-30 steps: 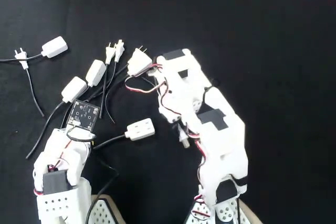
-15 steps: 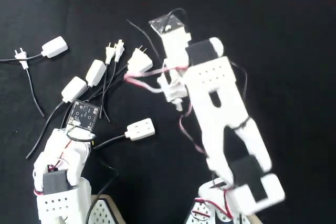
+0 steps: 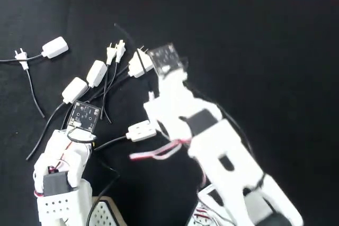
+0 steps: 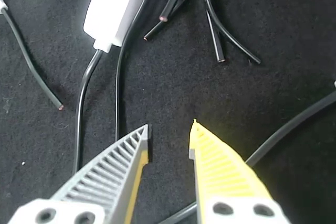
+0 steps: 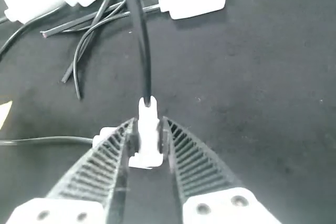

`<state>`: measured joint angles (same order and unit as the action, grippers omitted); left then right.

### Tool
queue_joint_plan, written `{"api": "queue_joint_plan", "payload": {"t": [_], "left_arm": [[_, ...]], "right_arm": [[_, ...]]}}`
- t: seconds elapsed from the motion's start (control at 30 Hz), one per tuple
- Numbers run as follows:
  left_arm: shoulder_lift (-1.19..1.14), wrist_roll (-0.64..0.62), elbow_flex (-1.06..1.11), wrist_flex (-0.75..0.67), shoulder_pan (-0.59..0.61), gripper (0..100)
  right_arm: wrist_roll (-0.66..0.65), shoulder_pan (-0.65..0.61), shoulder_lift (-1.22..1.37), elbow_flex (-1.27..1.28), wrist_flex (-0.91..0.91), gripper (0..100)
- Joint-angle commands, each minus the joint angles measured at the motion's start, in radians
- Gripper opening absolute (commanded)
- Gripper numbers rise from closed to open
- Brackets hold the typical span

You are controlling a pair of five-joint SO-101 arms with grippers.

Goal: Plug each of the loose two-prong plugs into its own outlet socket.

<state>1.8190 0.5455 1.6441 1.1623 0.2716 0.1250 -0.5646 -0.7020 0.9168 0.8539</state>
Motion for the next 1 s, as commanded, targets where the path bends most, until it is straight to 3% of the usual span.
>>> {"api": "queue_joint_plan", "payload": {"t": [0.0,0.13,0.27,0.47,0.77,0.97], "left_arm": [[0.003,0.005,-0.007,-0.002,0.002,13],[0.003,0.005,-0.007,-0.002,0.002,13],[0.003,0.005,-0.007,-0.002,0.001,13],[0.003,0.005,-0.007,-0.002,0.001,13],[0.003,0.005,-0.007,-0.002,0.001,13],[0.003,0.005,-0.008,-0.002,0.001,14]], "right_arm": [[0.011,-0.041,-0.183,0.157,-0.092,1.1],[0.011,-0.110,-0.384,0.349,-0.184,1.1],[0.054,-0.112,-0.527,0.504,-0.259,1.1],[0.015,-0.114,-0.693,0.733,-0.446,1.1],[-0.035,0.006,-0.748,0.777,-0.465,1.1],[-0.011,0.005,-0.693,0.777,-0.526,1.2]]}}
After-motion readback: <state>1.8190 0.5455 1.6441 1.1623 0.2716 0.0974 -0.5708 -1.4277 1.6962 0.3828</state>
